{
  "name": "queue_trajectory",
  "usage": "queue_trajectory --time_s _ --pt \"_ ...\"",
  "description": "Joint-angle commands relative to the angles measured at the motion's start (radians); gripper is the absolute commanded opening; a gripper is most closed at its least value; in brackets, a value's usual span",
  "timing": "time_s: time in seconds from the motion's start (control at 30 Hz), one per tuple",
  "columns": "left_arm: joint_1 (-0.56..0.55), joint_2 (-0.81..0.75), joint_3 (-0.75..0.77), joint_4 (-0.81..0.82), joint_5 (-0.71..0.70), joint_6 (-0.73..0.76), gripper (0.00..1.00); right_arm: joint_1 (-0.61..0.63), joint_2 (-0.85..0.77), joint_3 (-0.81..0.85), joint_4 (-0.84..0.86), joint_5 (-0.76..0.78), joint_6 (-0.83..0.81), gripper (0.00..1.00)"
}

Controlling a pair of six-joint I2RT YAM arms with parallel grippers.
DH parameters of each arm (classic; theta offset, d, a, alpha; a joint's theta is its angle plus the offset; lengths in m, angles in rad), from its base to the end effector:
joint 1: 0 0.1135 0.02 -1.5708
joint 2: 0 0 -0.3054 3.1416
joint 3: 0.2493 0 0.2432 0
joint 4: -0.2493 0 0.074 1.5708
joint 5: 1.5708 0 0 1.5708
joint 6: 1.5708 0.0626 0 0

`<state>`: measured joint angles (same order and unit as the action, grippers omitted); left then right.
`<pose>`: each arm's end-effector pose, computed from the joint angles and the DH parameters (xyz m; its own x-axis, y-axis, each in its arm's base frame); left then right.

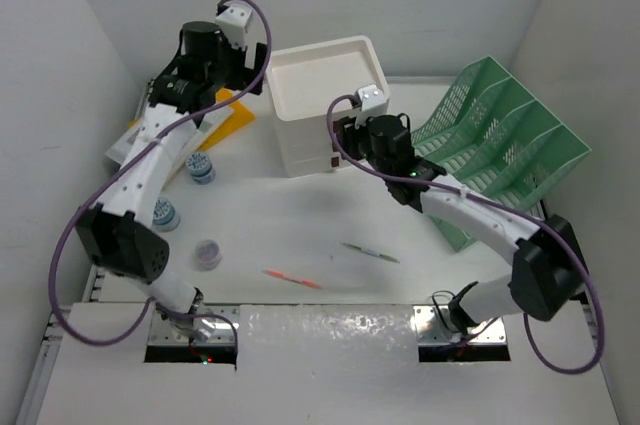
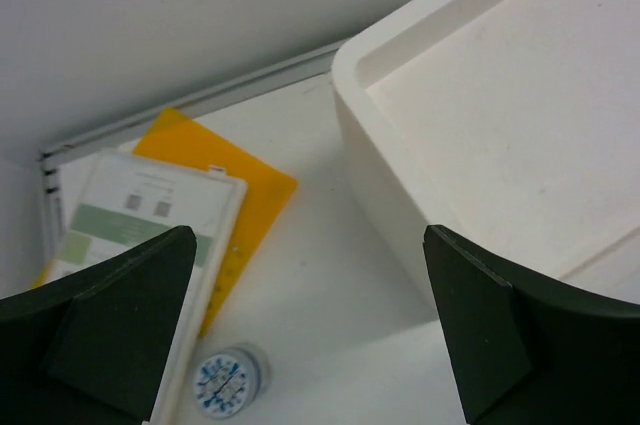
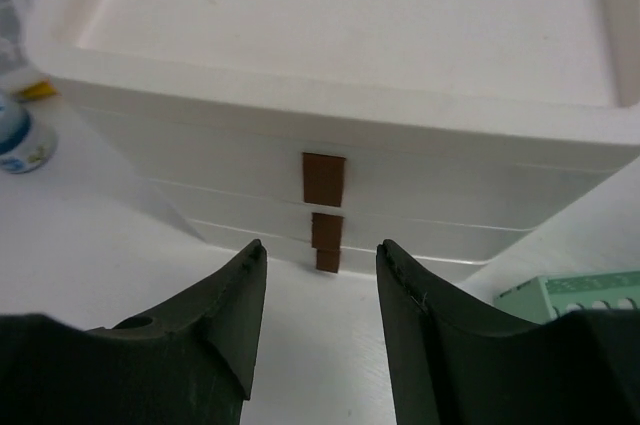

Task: Organize the desk

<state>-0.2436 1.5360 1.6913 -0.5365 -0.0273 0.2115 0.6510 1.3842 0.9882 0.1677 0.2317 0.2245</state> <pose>0.3495 -0.0851 0.4636 -0.3075 0.2927 -0.9054 0.2875 0.9356 0.2048 0.2755 0.1918 0.3475 -0.2672 0.0688 -0.9612 -0.3614 0.9175 0.1662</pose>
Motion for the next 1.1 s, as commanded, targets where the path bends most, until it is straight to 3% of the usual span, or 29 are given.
queue_trajectory --time_s 0.0,0.2,0.73,0.83,1.07 --pt "-0.011 0.097 0.108 0.064 0.084 -0.141 0.95 0.007 0.067 0.053 0.154 0.145 -0.019 0.47" --pt "-0.016 0.260 0.183 0.092 0.125 -0.167 0.93 0.007 0.157 0.049 0.260 0.163 -0.034 0.46" --pt "-0.022 0.328 0.120 0.156 0.067 -0.193 0.93 0.013 0.271 0.066 0.385 0.147 0.027 0.43" --pt "-0.023 0.329 0.113 0.161 0.069 -0.199 0.93 0.019 0.280 0.053 0.430 0.182 0.029 0.38" --pt "-0.025 0.332 0.107 0.162 0.055 -0.199 0.93 0.018 0.299 0.035 0.463 0.222 0.038 0.14"
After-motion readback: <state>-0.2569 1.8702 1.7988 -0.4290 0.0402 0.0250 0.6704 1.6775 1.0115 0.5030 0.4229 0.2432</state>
